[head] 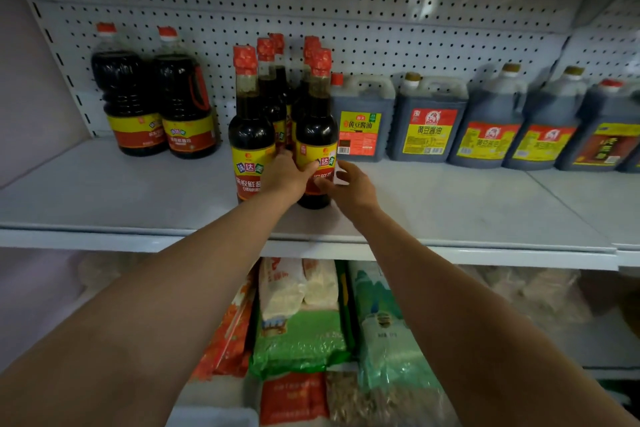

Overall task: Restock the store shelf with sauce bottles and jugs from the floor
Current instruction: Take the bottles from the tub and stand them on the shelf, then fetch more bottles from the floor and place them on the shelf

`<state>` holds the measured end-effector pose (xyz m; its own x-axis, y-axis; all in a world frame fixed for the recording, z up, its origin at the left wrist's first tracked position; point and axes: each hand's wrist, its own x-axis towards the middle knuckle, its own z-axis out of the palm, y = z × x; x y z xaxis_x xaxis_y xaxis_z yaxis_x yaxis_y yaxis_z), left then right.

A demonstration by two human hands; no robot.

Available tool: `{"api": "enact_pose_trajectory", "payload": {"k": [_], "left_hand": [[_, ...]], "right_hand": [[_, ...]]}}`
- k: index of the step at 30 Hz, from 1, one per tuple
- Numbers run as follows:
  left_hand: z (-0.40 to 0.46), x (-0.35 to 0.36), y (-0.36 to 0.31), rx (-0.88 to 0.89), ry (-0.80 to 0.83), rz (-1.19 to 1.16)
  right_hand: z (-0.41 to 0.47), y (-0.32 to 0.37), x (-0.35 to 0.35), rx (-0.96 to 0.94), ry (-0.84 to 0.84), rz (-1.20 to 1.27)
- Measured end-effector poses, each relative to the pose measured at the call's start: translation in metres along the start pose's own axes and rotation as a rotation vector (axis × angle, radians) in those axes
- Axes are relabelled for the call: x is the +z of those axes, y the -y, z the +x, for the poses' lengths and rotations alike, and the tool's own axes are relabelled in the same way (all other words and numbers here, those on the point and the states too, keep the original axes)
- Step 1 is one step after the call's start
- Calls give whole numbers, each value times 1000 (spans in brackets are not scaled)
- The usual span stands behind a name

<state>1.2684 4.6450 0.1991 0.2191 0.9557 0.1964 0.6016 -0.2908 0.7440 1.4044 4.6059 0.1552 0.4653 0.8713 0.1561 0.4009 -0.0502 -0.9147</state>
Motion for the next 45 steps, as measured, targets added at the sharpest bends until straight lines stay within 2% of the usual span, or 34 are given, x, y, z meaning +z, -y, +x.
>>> {"api": "enact_pose_trajectory", "payload": {"k": [6, 12, 17, 25, 30, 36, 45], "left_hand": [[-40, -10, 2, 34, 60, -32], [-112, -20, 14, 150, 263, 20], [-176, -33, 31, 251, 397, 51], [-287, -10, 53, 379, 663, 61], [-330, 16, 45, 450, 727, 91], [-363, 71, 33, 446, 811, 125], [-416, 194, 38, 333, 974, 201]], "right_hand": [[-64, 7, -51, 88, -120, -148], [-179, 2, -81, 178, -227, -360], [-280, -4, -81, 294, -244, -563], [-424, -12, -87, 472, -299, -720], [-481, -25, -108, 593, -315, -709], [-516, -71, -140, 673, -310, -685], [-544, -195, -192, 800, -244, -519]]}}
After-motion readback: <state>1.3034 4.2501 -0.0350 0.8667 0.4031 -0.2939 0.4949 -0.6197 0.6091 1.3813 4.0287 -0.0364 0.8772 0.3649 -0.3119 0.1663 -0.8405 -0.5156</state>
